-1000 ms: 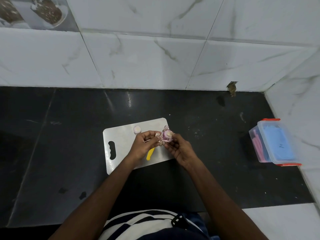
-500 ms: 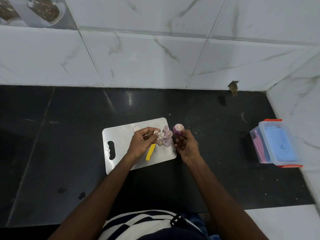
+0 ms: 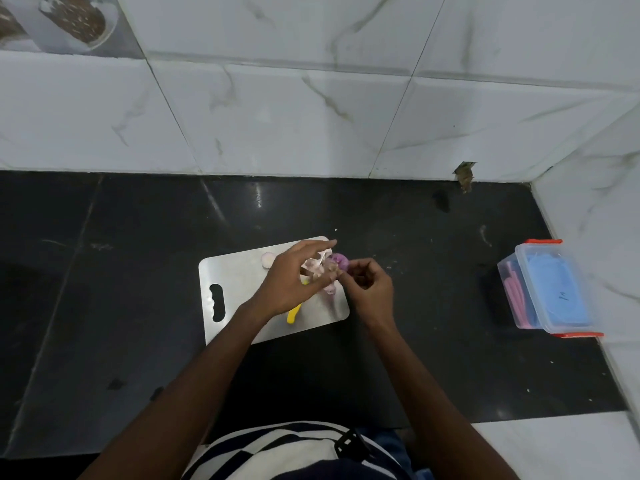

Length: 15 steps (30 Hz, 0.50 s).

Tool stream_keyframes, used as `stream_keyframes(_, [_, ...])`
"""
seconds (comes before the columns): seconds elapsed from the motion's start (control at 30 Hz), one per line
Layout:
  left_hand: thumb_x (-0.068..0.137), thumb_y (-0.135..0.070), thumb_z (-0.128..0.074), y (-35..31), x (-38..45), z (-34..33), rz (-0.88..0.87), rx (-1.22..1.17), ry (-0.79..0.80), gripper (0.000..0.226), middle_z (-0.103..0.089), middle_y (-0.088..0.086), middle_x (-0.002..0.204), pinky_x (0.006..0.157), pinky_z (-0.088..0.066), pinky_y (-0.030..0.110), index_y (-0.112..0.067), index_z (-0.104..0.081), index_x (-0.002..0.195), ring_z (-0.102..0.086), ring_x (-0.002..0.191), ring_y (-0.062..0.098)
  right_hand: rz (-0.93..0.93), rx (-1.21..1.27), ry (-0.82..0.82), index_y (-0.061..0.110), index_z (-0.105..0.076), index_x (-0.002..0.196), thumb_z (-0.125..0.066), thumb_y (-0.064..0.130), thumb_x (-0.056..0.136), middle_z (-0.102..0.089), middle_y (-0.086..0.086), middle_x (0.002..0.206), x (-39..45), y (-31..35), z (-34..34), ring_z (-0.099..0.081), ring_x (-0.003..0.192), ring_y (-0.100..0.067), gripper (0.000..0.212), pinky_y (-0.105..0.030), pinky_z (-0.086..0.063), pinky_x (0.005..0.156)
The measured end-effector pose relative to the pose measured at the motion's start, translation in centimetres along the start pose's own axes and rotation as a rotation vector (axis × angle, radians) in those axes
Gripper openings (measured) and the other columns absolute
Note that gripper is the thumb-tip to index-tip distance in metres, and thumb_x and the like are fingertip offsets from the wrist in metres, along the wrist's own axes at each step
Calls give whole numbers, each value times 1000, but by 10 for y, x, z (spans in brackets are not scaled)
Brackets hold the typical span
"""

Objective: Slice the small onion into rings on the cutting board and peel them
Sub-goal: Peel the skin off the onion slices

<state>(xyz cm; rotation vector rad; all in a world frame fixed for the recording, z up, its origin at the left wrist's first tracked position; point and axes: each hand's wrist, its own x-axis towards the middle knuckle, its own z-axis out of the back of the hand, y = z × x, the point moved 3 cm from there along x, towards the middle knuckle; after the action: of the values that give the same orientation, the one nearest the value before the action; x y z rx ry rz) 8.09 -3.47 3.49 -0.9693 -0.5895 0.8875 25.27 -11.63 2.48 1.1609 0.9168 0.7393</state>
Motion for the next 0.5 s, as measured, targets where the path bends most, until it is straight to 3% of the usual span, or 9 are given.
stream_keyframes(0.1, [96,-23,-82,-1,-17,6,-14,-114,-21,45,-70,-9,136,90,-63,23,-22,-71,140,-69,120,12,115,-48,81,18,-74,101,-84,22,86,-77,0,95,-5,7,-9,-73,87,-26,19,-37,-60,73])
stream_keyframes(0.2, [98,-15,-79,13,-35,17,91,-218,-104,34,-75,-11,127,84,-65,29,-21,-75,131,-74,116,16,184,-97,138,20,-76,102,-86,16,84,-76,4,96,-8,9,-20,-71,84,-21,21,-37,-60,71])
stream_keyframes(0.33, [98,-14,-78,24,-49,31,224,-395,-101,33,-80,-3,120,87,-67,36,-19,-76,130,-78,112,20,169,-112,238,21,-78,113,-84,22,88,-79,6,101,-7,9,-38,-75,91,-17,26,-38,-64,79])
stream_keyframes(0.43, [102,-10,-70,30,-59,36,359,-673,-209,26,-81,4,119,89,-64,29,-14,-74,127,-76,113,21,105,-124,229,23,-77,115,-79,33,92,-79,8,106,-9,2,-49,-75,95,-13,26,-30,-62,83])
stream_keyframes(0.5, [105,-7,-65,39,-67,38,479,-880,-341,21,-81,0,114,84,-64,25,-14,-74,123,-74,112,19,116,-342,177,23,-78,105,-77,39,93,-78,11,96,-10,-13,-53,-73,86,-5,21,-21,-57,78])
